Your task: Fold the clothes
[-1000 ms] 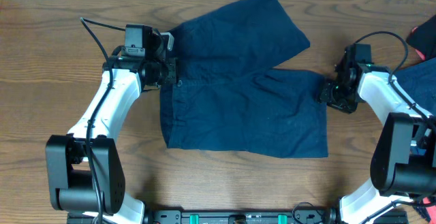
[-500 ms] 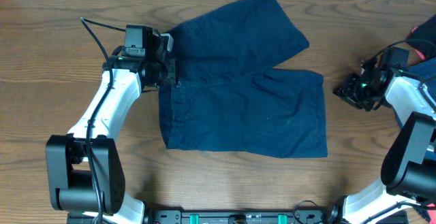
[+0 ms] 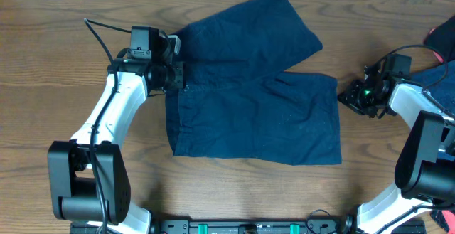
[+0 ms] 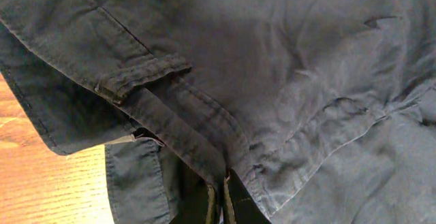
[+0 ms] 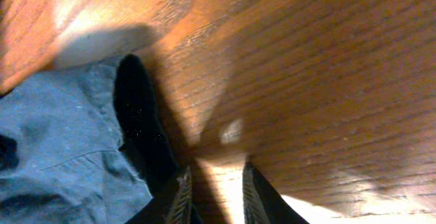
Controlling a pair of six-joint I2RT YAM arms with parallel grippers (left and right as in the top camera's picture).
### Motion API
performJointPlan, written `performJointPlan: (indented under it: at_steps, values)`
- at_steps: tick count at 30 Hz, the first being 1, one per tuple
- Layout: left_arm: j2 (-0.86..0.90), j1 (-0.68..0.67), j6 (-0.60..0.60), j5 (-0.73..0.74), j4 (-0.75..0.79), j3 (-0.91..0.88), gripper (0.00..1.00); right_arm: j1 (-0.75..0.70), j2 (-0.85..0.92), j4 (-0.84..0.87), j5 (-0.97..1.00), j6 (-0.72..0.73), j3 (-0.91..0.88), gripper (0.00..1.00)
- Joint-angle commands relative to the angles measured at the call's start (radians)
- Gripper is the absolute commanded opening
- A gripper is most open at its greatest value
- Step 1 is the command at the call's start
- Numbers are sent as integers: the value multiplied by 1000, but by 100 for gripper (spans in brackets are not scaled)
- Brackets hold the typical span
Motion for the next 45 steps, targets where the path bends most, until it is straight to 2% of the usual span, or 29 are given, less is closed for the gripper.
performJointPlan:
  at_steps: [1, 8, 11, 18, 26, 31, 45]
  values:
    - [3, 0, 9, -17, -4, 8, 6, 9, 45, 11, -45, -5, -26, 22]
    - [3, 0, 9, -17, -4, 8, 6, 9, 45, 88, -299, -68, -26, 15]
    - [3, 0, 9, -17, -7, 8, 6, 9, 45, 91, -307, -69, -26, 7]
    - [3, 0, 9, -17, -11, 8, 6, 9, 45, 93, -348, -88, -26, 6]
    - [3, 0, 9, -16, -11, 8, 6, 39, 45, 60, -121, -72, -27, 7]
    - [3, 0, 9, -16, -11, 8, 6, 68, 45, 71, -93, -71, -27, 7]
    - [1, 0, 8, -16, -12, 8, 6, 187, 46, 48, 261, 81, -69, 6]
